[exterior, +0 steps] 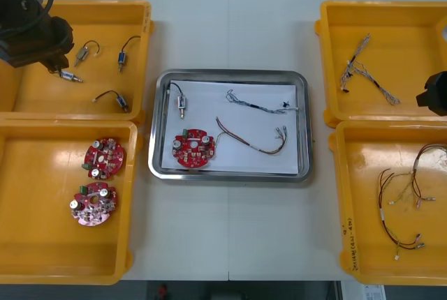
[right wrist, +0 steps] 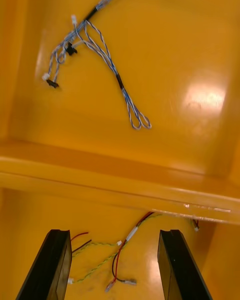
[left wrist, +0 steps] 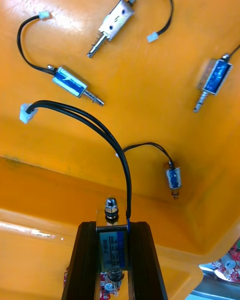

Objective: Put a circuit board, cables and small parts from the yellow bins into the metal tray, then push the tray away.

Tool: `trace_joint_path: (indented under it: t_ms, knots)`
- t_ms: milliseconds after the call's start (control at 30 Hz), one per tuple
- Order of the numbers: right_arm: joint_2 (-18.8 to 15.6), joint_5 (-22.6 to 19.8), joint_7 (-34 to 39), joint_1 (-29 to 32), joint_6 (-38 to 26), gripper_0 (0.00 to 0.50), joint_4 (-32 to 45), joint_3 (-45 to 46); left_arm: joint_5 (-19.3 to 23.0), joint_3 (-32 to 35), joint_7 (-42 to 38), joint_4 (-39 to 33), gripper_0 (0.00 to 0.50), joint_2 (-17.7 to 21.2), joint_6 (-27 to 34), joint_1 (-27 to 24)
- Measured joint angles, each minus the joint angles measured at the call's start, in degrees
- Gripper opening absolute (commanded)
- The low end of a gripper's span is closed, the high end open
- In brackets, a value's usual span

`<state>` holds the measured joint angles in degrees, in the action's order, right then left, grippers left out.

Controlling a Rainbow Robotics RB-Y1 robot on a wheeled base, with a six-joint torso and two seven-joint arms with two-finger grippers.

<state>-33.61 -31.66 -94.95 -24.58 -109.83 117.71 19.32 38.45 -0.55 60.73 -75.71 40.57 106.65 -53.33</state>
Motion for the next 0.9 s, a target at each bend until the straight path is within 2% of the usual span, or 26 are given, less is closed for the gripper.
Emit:
trace_joint_path:
  t_ms: [133,233,333,700,900]
  knots:
    - [-0.1,-3.3,1.2,2.5,0.0,0.500,0.0,2.4,0.2,-0.7,0.0,-2.3,0.000,-0.7,0.0,0.0]
    - [-0.1,-5.3,5.7,3.9,0.0,0.500,0.0,4.4,0.2,-2.0,0.0,-4.0,0.000,-1.8,0.0,0.0]
    - [-0.3,-5.8,8.7,5.3,0.0,0.500,0.0,5.6,0.3,-3.7,0.0,-5.8,0.000,-3.4,0.0,0.0]
    - [-1.5,-7.2,10.0,10.9,0.0,0.500,0.0,6.0,0.7,-10.9,0.0,-7.9,0.000,-10.1,0.0,-2.9]
    - [-1.5,-8.4,10.0,12.9,0.0,0.500,0.5,6.0,0.7,-14.0,-0.1,-8.0,0.000,-13.1,-2.1,-3.6]
